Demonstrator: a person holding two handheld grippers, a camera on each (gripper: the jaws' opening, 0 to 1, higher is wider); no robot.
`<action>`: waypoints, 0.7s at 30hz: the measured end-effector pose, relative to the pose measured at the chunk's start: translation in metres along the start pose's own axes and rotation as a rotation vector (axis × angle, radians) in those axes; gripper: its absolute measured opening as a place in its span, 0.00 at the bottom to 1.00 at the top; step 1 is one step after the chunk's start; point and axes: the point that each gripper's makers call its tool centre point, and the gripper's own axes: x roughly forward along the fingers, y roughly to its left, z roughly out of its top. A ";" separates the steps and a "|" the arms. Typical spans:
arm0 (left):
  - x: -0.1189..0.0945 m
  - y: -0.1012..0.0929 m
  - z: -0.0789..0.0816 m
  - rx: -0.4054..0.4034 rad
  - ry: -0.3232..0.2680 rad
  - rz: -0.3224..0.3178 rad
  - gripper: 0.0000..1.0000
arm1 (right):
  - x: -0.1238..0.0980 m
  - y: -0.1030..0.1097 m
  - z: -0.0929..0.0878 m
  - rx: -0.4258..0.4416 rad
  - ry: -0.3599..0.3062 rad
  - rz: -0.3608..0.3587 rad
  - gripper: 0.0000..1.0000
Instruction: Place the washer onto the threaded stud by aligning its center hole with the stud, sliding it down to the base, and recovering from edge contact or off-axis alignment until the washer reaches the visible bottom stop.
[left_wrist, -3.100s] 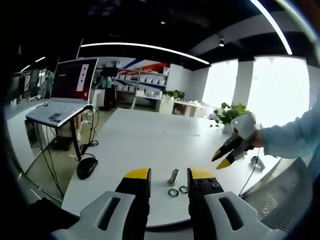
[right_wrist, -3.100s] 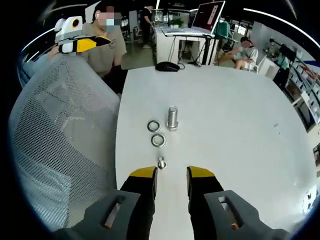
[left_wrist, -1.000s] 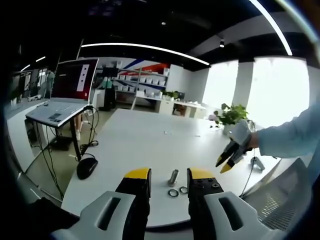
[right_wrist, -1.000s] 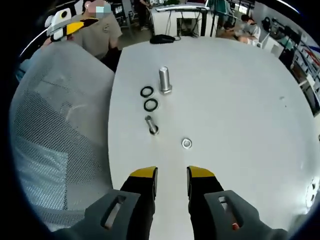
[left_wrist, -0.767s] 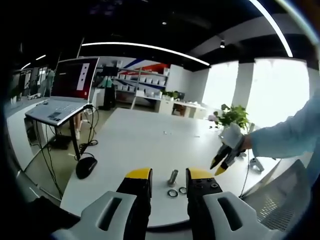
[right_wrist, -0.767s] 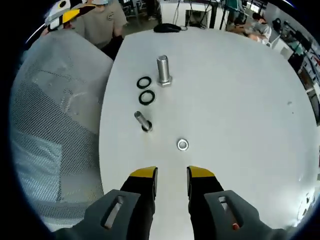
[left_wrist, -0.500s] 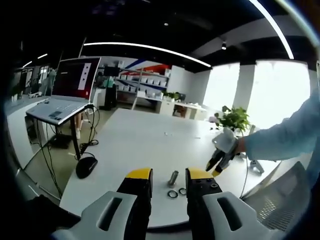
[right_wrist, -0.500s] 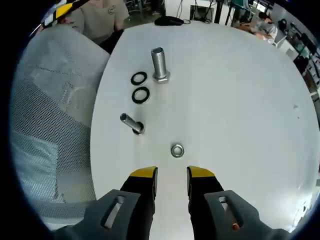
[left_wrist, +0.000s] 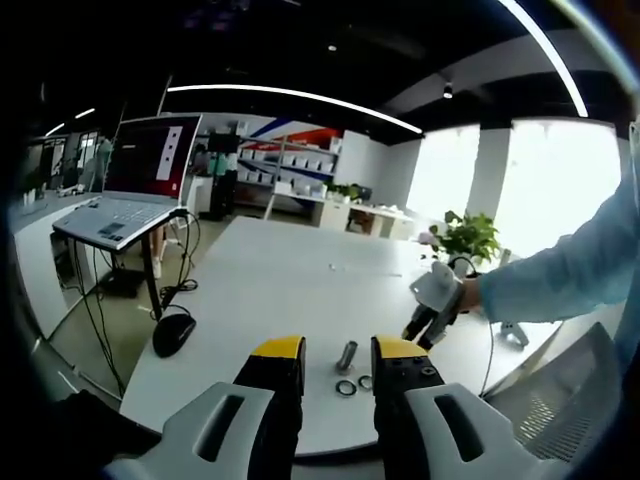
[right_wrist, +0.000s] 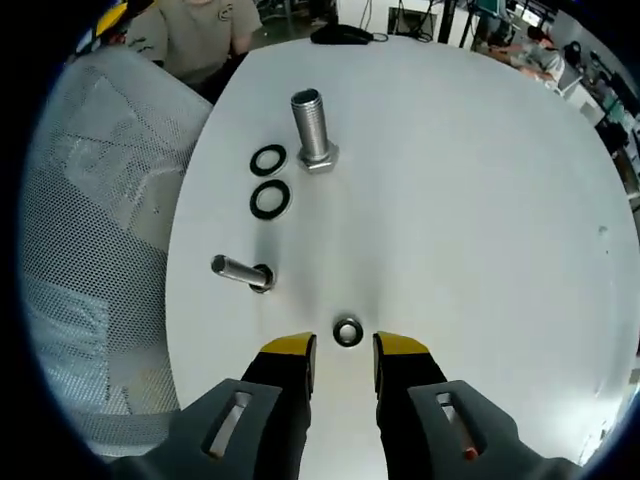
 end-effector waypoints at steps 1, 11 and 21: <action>0.000 0.000 0.000 0.000 -0.001 0.000 0.24 | 0.001 0.000 0.000 -0.002 0.004 0.001 0.25; 0.000 0.000 0.000 0.000 -0.003 0.001 0.24 | 0.004 -0.003 0.002 -0.008 -0.003 -0.002 0.21; 0.000 0.000 0.000 -0.001 0.000 0.001 0.24 | 0.004 -0.005 0.003 -0.011 -0.028 -0.043 0.14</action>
